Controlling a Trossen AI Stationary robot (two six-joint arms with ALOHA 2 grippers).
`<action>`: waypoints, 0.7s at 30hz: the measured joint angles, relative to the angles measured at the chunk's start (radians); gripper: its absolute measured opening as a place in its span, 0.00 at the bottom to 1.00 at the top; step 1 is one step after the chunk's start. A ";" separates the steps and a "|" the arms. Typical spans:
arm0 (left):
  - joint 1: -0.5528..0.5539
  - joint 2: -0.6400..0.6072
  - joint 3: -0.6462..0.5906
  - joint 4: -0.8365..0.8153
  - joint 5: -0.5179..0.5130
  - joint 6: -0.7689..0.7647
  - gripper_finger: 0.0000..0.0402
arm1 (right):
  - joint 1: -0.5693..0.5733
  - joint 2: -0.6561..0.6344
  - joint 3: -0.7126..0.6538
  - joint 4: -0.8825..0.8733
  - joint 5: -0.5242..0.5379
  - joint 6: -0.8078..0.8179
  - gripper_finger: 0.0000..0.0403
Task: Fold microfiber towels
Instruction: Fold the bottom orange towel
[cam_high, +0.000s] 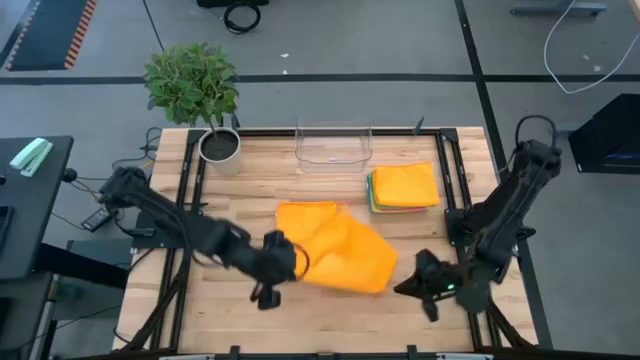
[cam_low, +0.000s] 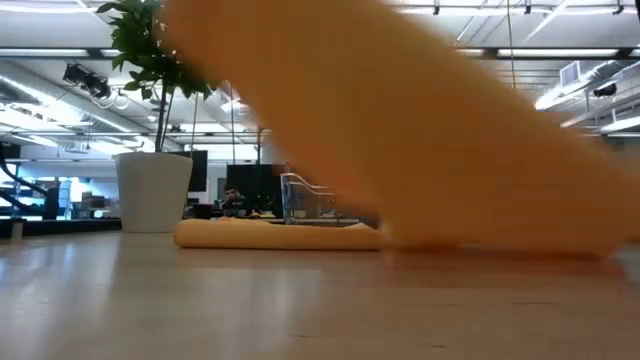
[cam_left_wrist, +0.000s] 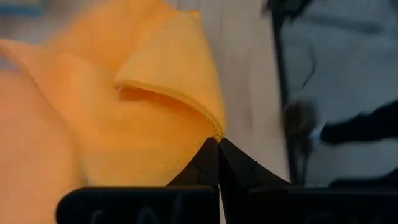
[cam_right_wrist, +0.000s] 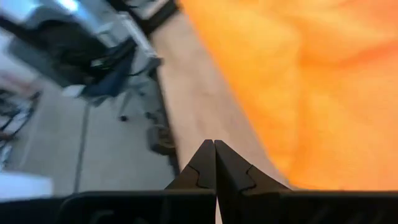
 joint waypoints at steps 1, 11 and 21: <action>-0.017 0.014 -0.046 0.026 0.001 -0.016 0.01 | -0.007 0.037 0.000 0.006 0.007 0.037 0.00; -0.129 0.085 -0.413 0.393 0.000 -0.107 0.01 | -0.184 0.334 0.000 0.093 -0.033 0.249 0.03; -0.181 0.084 -0.494 0.501 0.013 -0.050 0.01 | -0.298 0.390 0.000 0.120 -0.096 0.343 0.04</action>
